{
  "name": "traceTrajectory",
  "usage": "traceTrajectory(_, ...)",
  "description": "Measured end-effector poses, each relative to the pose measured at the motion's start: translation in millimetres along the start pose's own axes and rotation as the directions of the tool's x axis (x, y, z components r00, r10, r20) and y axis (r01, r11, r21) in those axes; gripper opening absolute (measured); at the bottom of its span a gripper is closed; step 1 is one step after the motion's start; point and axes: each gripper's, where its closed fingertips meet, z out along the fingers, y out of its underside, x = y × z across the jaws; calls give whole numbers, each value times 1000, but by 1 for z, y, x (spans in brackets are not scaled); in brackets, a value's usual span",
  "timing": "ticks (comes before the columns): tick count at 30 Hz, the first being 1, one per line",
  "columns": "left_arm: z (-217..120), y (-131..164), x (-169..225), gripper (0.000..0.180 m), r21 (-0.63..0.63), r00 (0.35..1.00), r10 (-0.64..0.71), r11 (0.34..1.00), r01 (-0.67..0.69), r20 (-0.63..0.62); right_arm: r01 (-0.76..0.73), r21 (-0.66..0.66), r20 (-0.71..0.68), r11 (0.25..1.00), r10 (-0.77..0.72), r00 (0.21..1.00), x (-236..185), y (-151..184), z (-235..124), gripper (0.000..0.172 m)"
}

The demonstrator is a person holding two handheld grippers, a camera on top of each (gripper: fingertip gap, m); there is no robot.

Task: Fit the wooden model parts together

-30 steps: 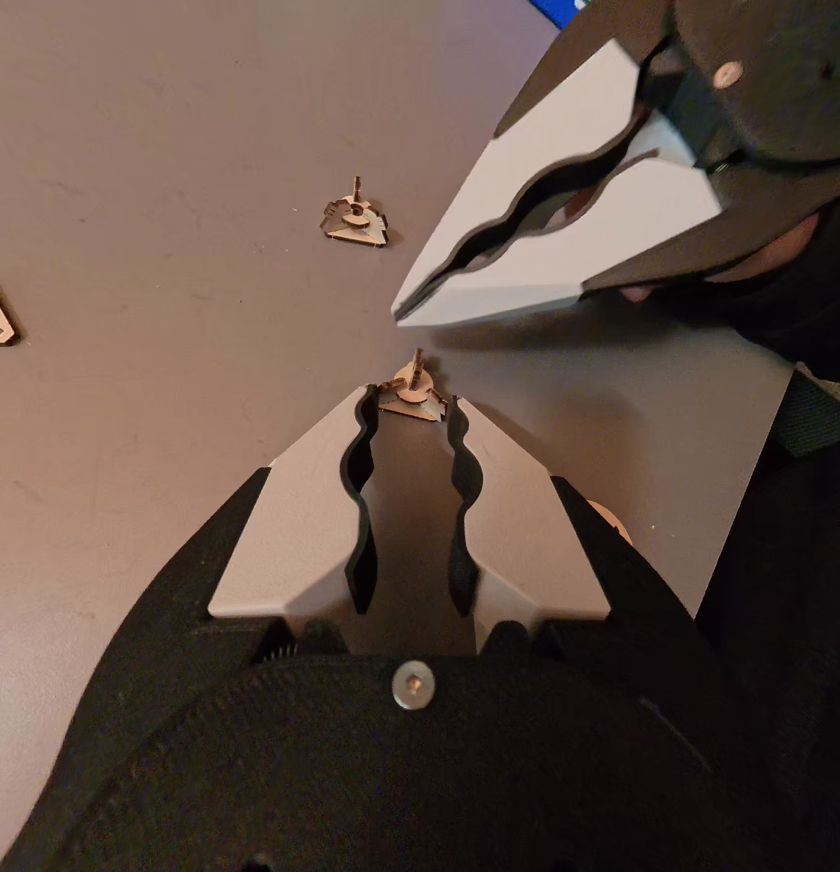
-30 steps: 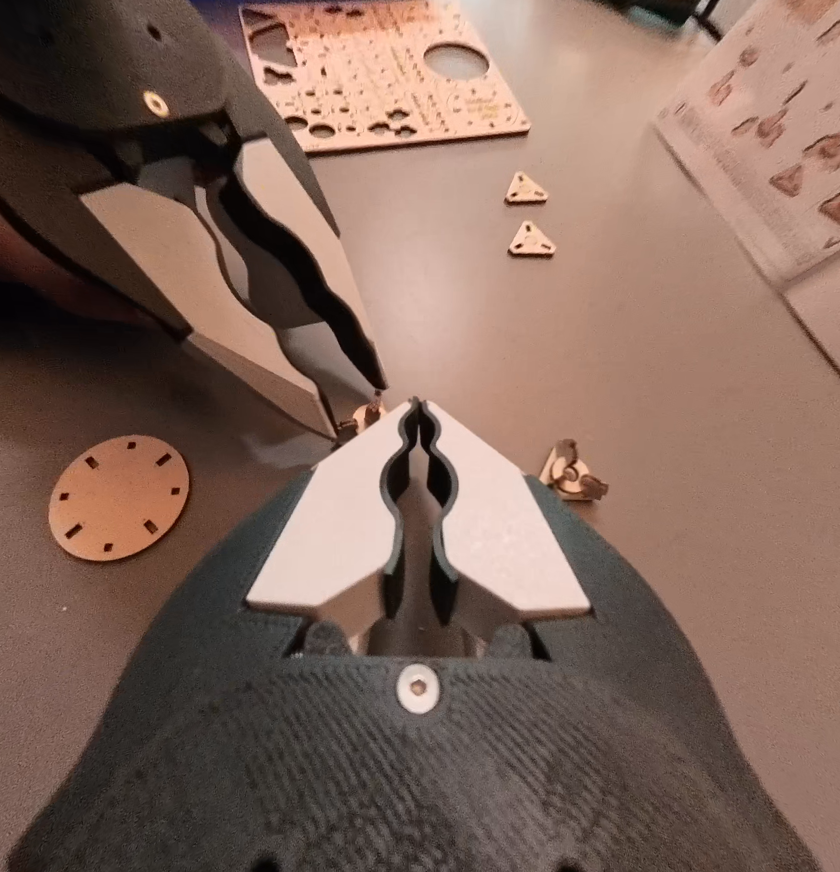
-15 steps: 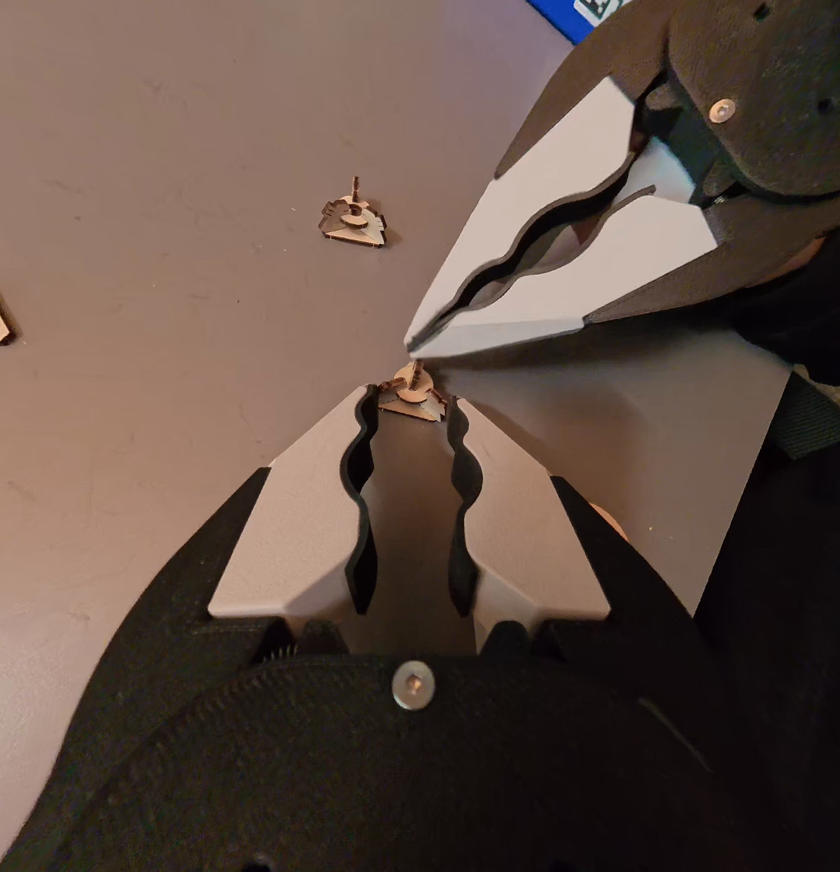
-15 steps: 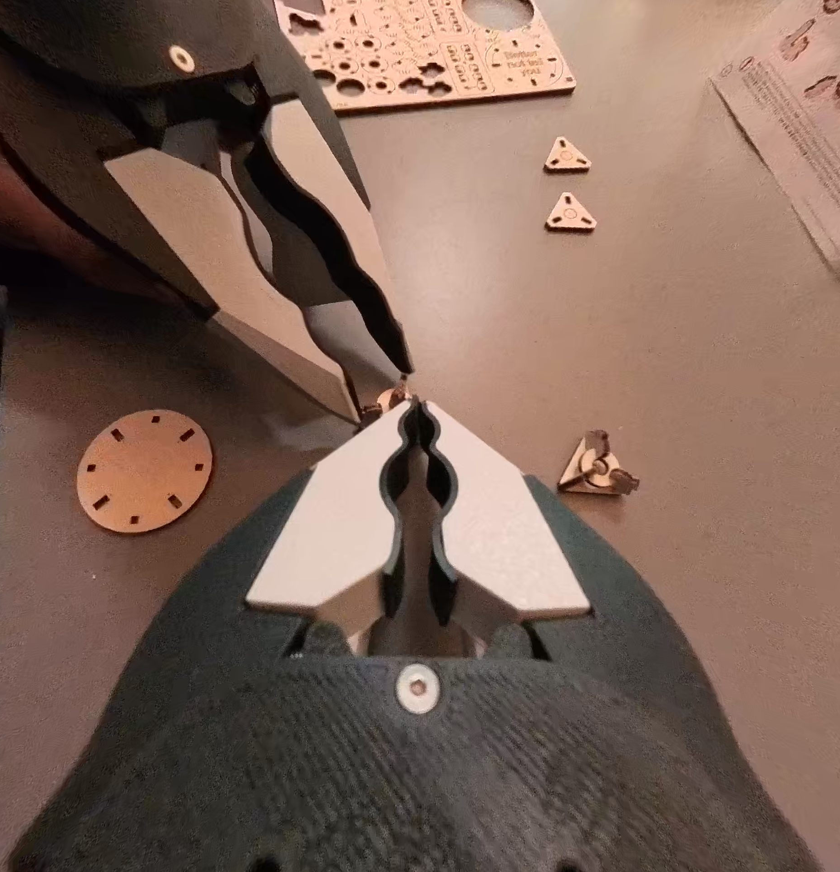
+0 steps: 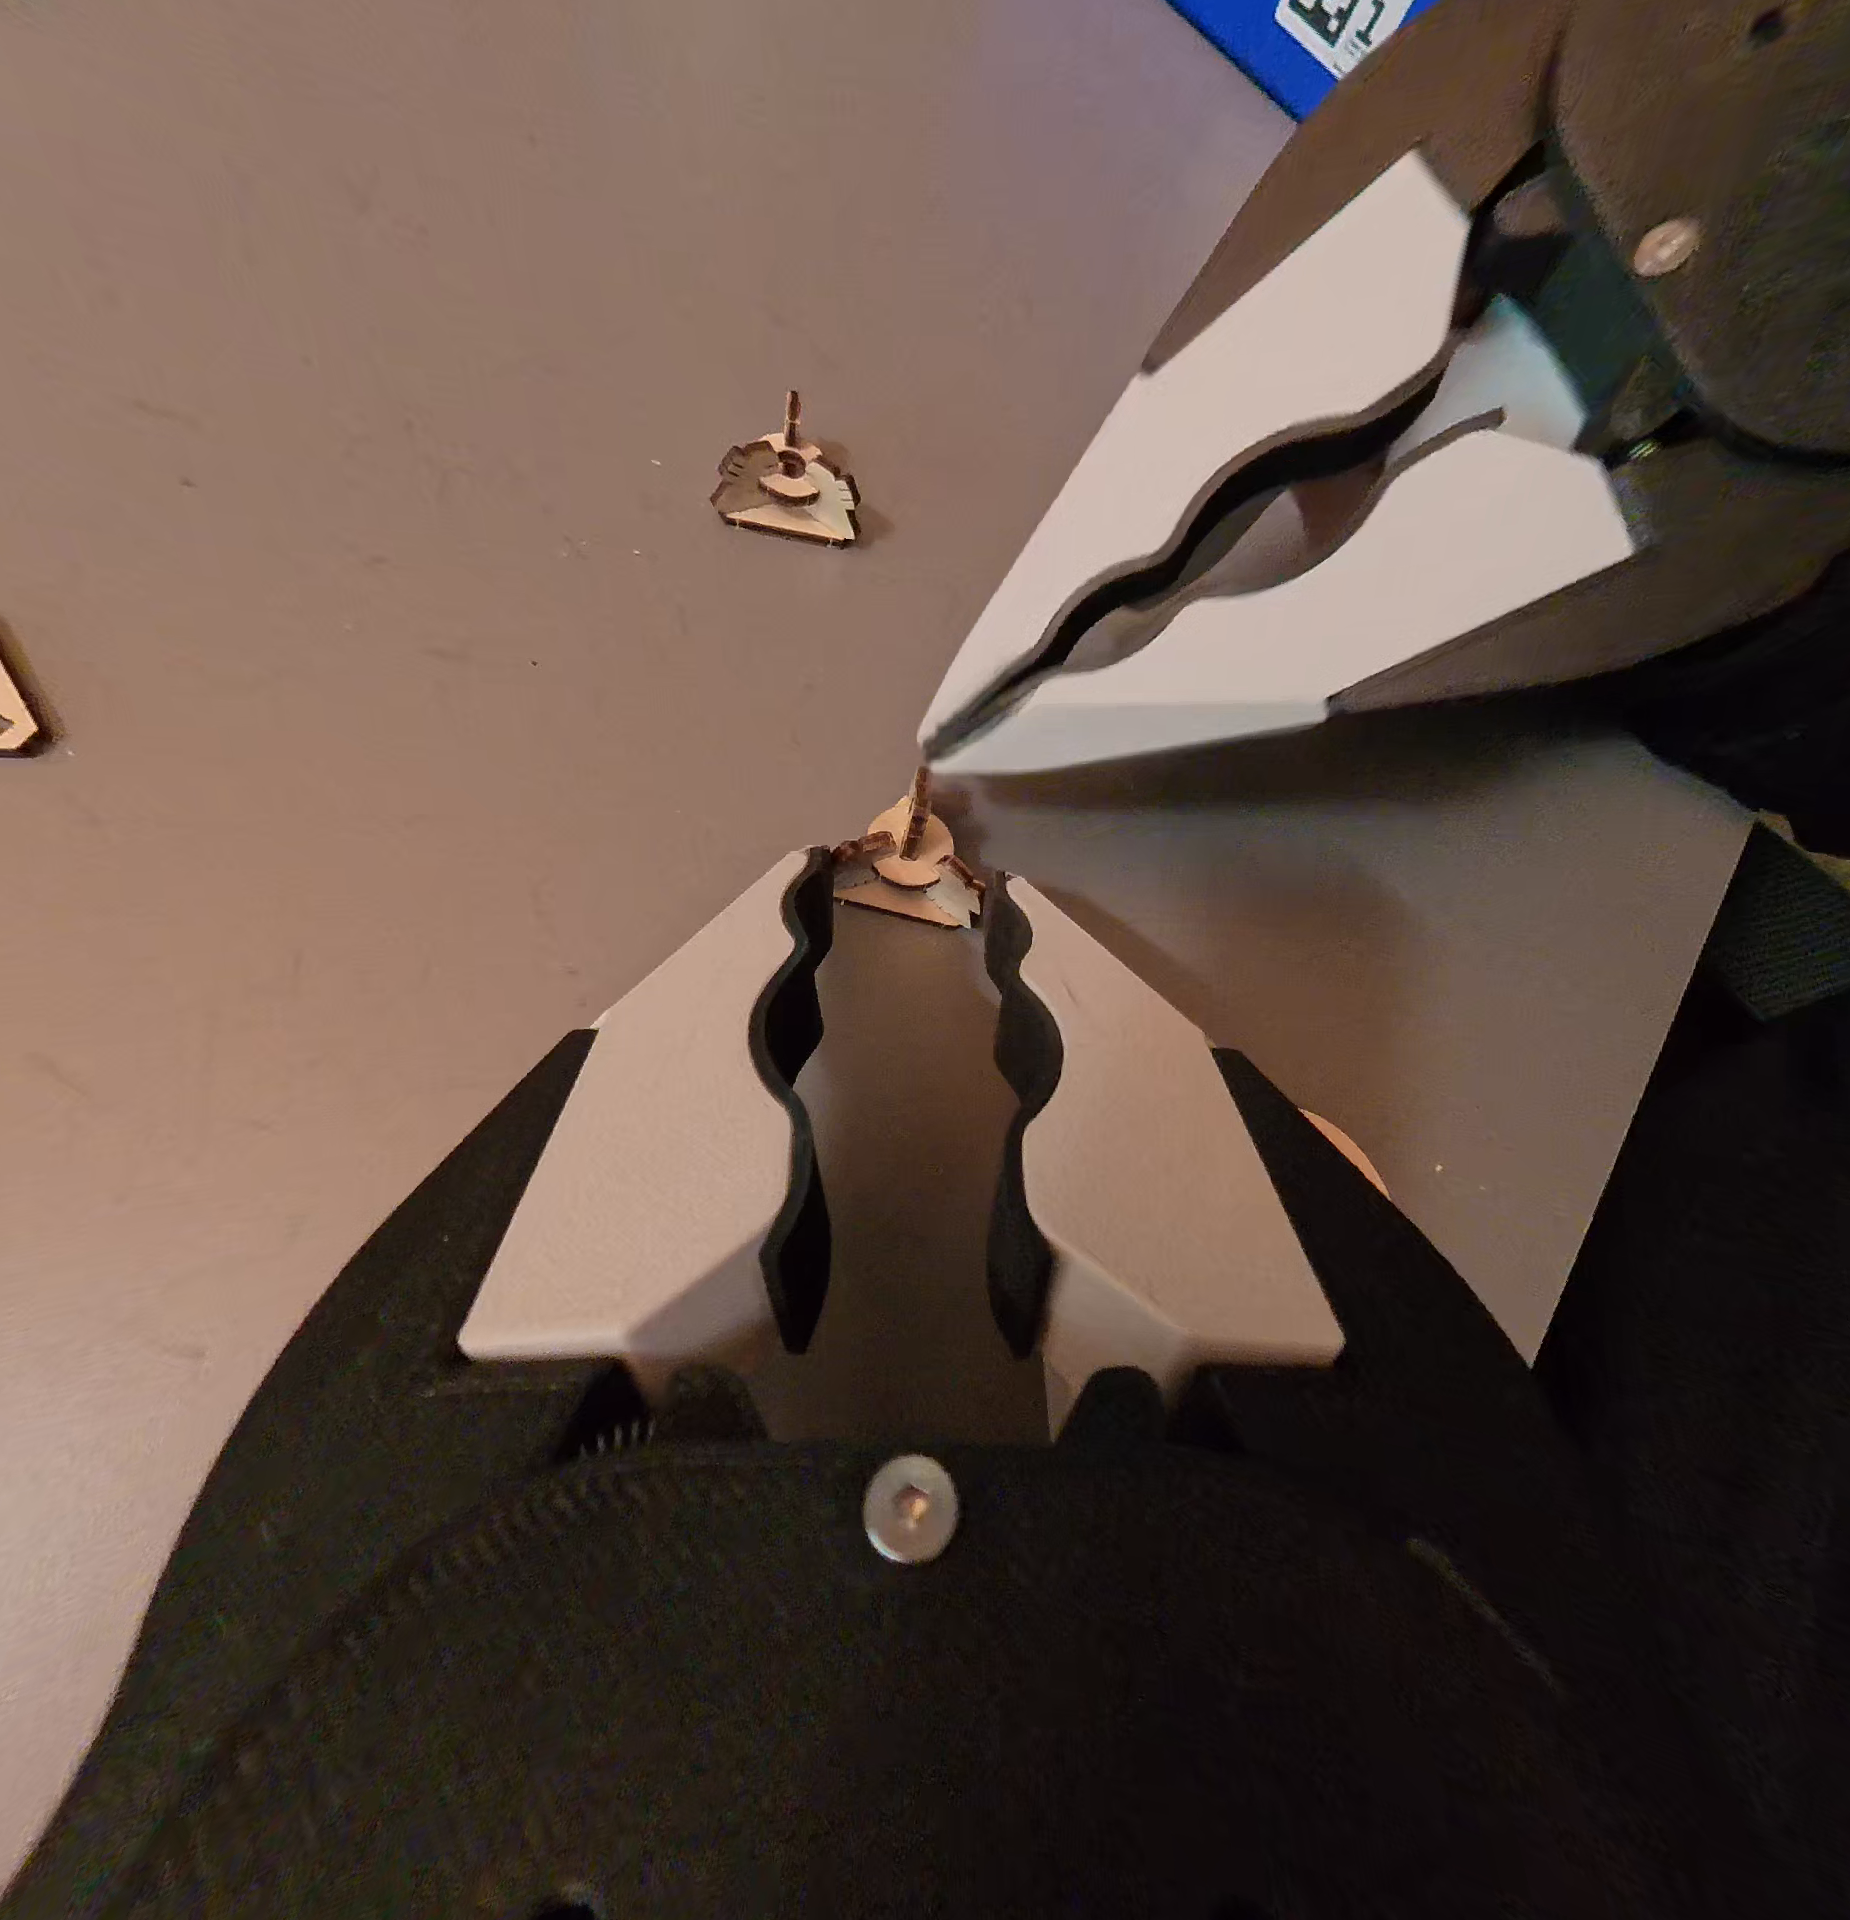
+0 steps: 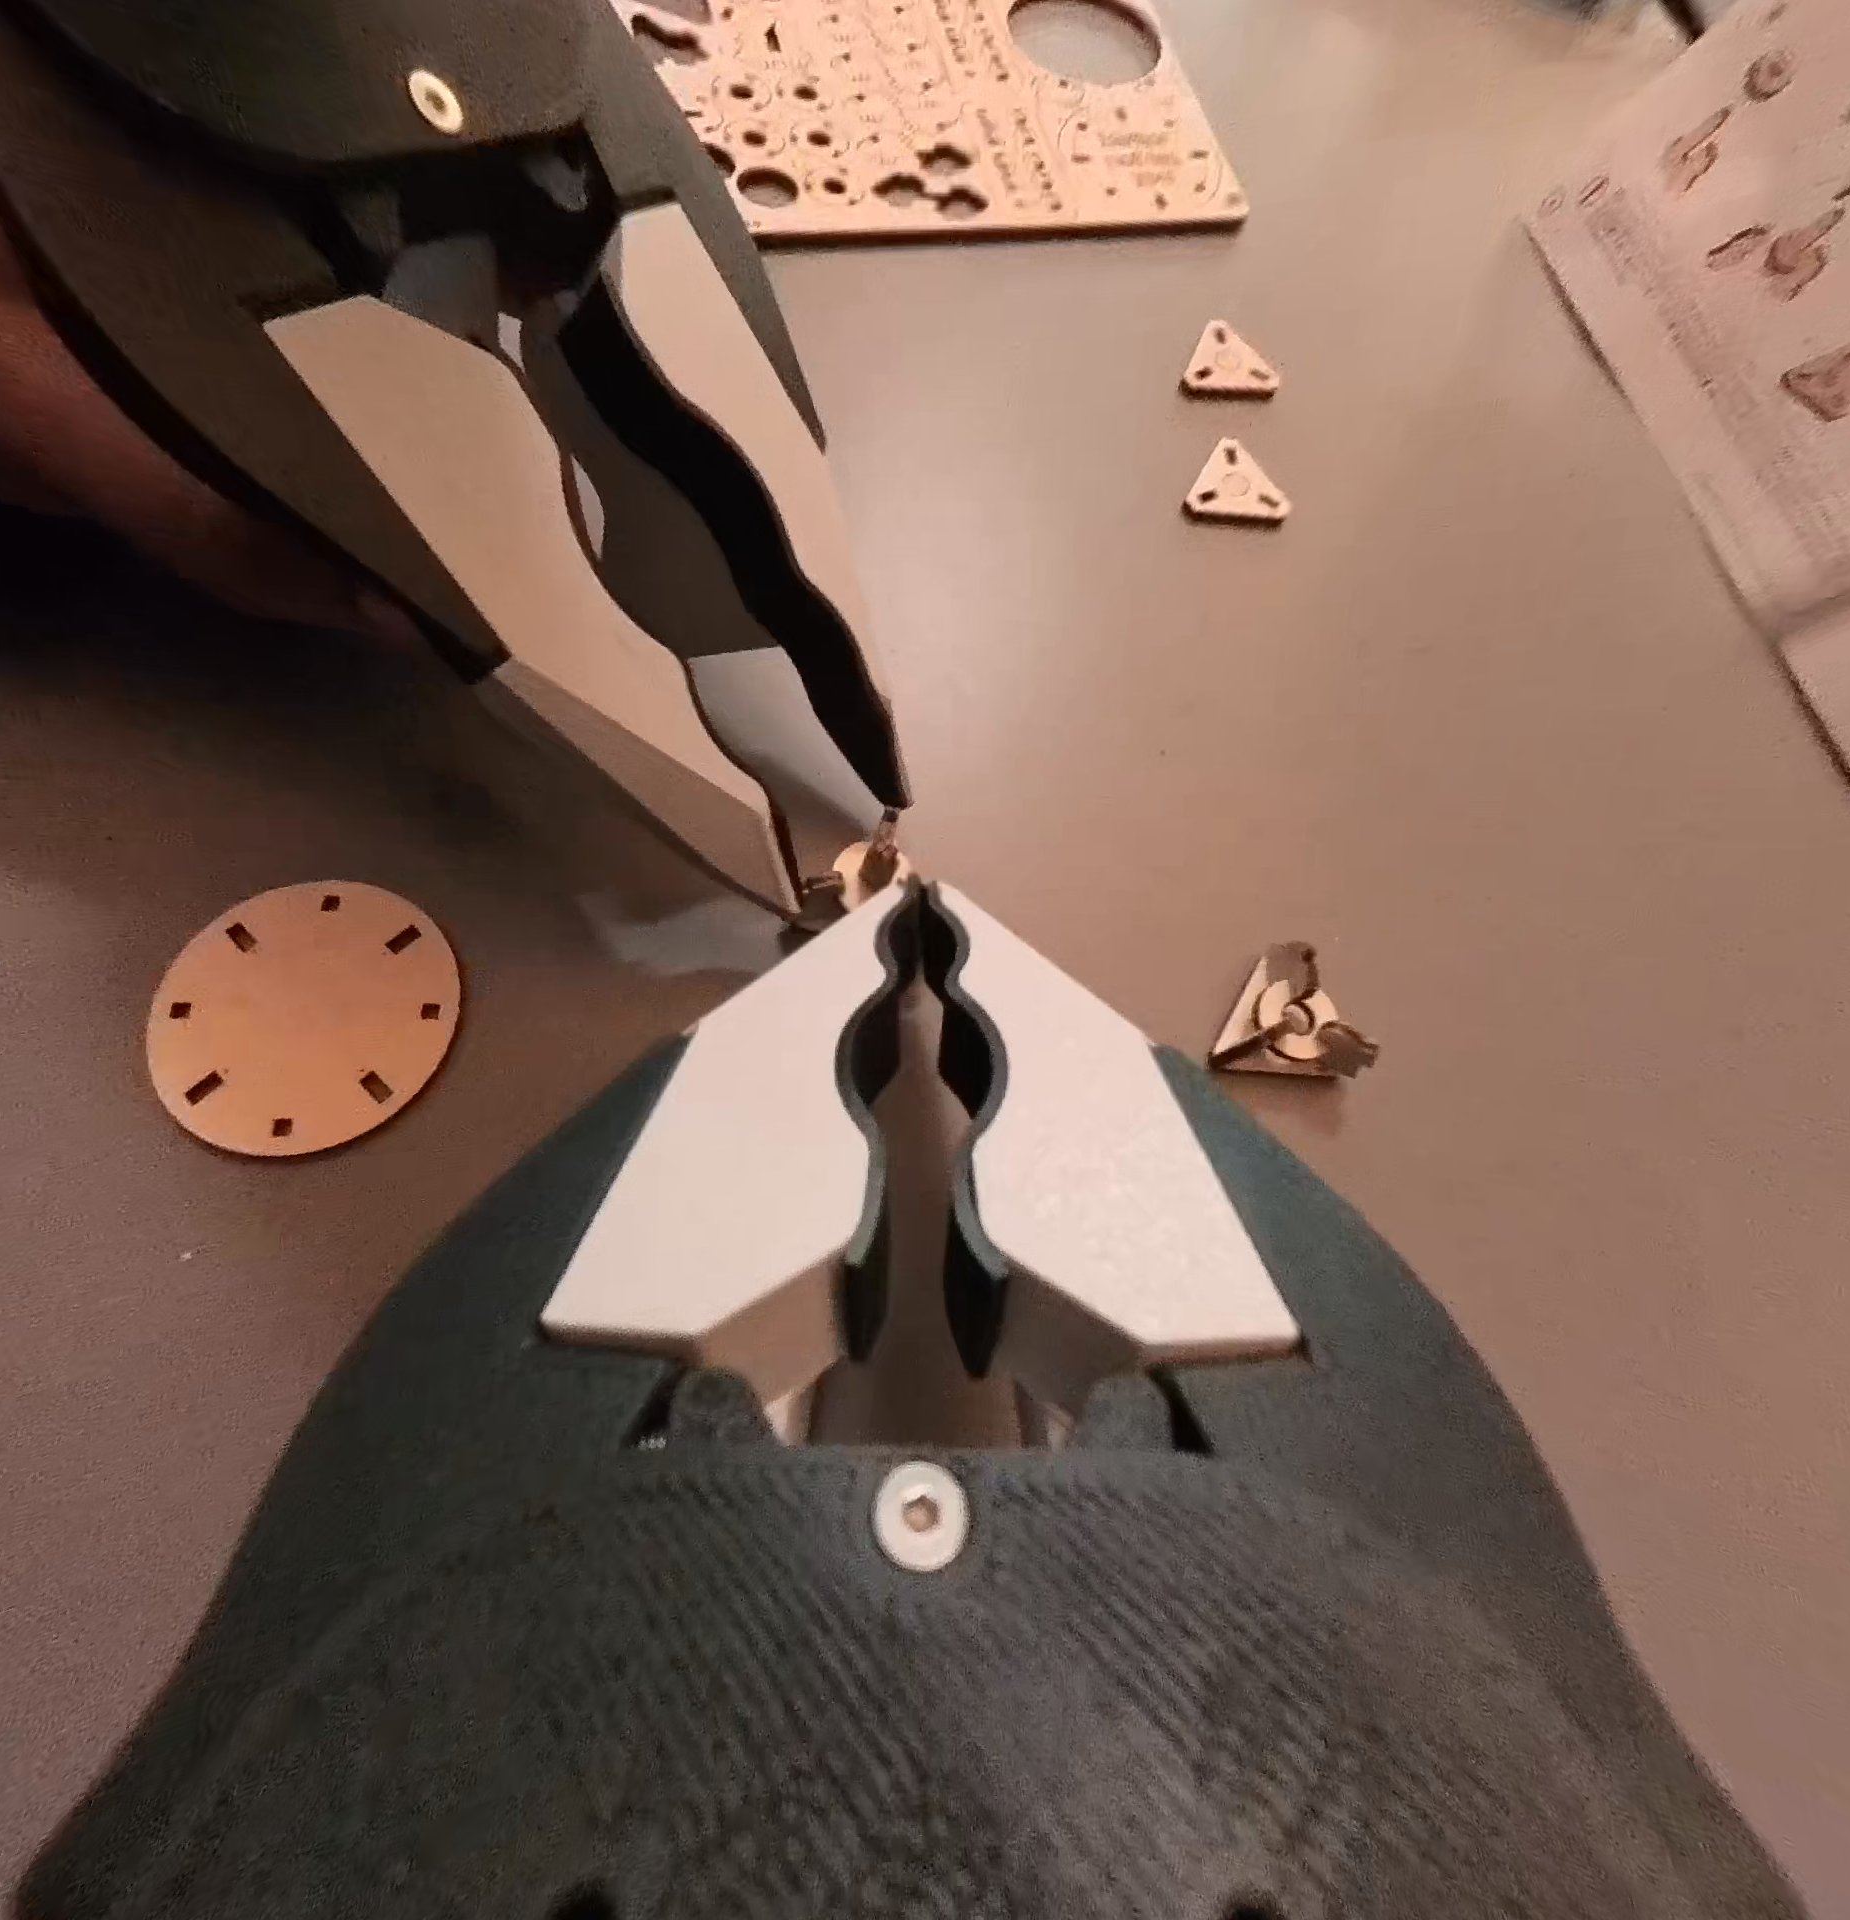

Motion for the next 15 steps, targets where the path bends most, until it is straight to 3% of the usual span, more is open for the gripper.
traceTrajectory(4,0,0,0,30,0,1000,3,1000,-3,3,-15,95,-26,995,18,1000,7,-16,-11,0)
traceTrajectory(7,0,-1,-1,29,5,1000,-3,1000,3,6,-17,-9,28,1000,18,999,-1,4,4,1)
traceTrajectory(13,0,0,-1,29,2,1000,-2,1000,2,6,-4,97,-29,995,6,1000,6,-17,-9,0)
traceTrajectory(15,-1,0,-1,30,2,1000,-5,1000,5,4,-3,15,-3,1000,4,1000,2,-2,2,0)
